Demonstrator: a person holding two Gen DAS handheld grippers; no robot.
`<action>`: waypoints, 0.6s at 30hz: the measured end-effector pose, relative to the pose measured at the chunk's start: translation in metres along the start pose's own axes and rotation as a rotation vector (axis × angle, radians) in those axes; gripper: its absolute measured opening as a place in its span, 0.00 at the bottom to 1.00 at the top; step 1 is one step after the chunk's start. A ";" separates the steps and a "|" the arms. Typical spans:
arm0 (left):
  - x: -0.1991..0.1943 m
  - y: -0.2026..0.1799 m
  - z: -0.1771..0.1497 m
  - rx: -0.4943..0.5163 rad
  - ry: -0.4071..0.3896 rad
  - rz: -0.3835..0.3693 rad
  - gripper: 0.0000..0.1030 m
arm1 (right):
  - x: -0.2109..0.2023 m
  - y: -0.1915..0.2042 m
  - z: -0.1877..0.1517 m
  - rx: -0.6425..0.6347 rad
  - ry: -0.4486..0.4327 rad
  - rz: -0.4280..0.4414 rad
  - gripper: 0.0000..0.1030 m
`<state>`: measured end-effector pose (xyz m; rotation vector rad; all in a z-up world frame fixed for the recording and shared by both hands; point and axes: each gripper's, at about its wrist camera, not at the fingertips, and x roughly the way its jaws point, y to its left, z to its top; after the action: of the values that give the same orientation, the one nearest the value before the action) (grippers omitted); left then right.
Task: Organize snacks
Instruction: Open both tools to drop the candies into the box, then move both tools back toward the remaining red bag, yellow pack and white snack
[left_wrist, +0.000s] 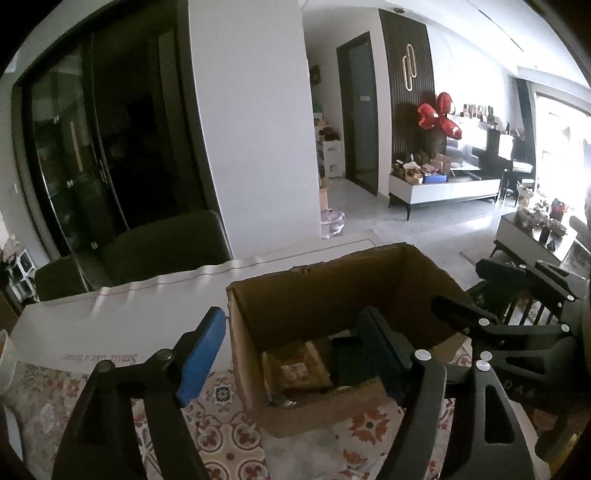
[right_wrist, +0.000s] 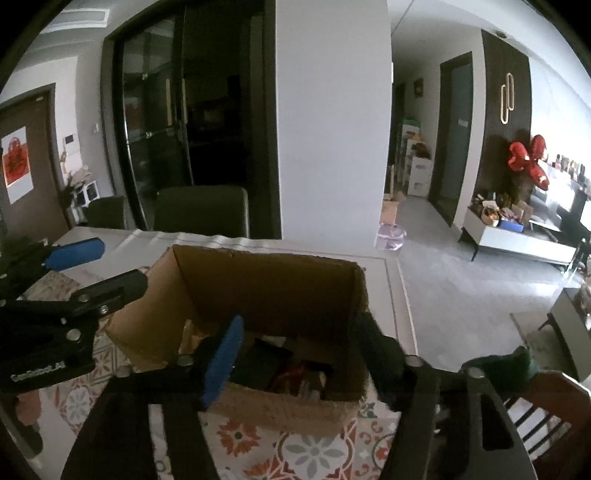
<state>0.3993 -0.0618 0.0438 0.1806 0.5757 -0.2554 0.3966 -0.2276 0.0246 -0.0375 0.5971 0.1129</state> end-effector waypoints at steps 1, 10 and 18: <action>-0.004 0.000 -0.001 0.003 -0.006 -0.001 0.73 | -0.003 0.000 -0.001 -0.003 -0.004 0.002 0.66; -0.045 -0.009 -0.016 0.047 -0.065 0.009 0.74 | -0.042 0.012 -0.018 -0.012 -0.052 0.024 0.66; -0.073 -0.013 -0.031 0.062 -0.091 -0.001 0.74 | -0.069 0.024 -0.031 -0.033 -0.090 0.034 0.66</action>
<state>0.3205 -0.0532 0.0577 0.2275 0.4775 -0.2807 0.3199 -0.2123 0.0380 -0.0540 0.5063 0.1563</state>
